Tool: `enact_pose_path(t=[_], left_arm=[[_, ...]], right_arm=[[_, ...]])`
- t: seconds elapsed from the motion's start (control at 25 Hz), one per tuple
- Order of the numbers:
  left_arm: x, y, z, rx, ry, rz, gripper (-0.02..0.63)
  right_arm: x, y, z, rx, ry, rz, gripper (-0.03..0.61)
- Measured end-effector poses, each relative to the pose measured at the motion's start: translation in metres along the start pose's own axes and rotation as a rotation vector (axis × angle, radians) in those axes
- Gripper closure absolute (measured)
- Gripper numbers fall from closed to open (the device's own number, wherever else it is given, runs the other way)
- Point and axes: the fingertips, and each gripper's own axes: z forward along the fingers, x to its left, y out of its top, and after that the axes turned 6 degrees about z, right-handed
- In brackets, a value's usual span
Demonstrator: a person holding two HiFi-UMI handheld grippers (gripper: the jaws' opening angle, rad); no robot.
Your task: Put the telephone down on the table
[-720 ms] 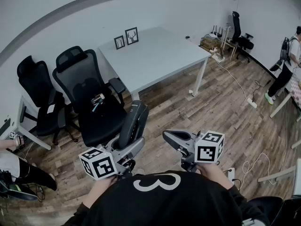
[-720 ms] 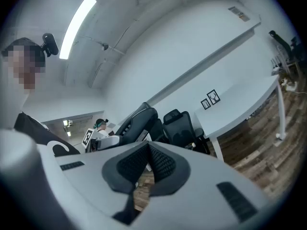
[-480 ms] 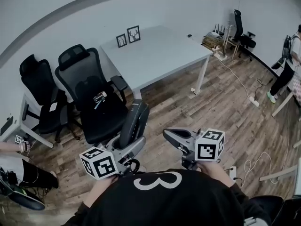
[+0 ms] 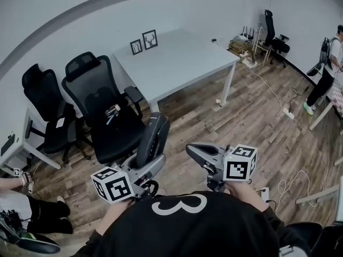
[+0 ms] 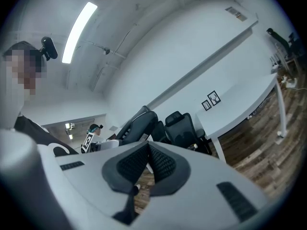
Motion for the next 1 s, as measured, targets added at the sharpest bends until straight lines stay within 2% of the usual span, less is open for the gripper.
enact_pose_path(t=[0.48, 0.68, 1.0], left_arm=[[0.003, -0.009, 0.008, 0.02, 0.009, -0.023, 0.305], [0.023, -0.019, 0.013, 0.045, 0.026, -0.063, 0.304], [0.072, -0.017, 0.048, 0.074, 0.027, -0.117, 0.305]], right_arm=[[-0.016, -0.008, -0.006, 0.012, -0.014, 0.04, 0.569], [-0.032, -0.013, 0.008, 0.037, -0.015, 0.065, 0.569], [-0.084, -0.008, 0.021, 0.058, -0.087, 0.115, 0.569]])
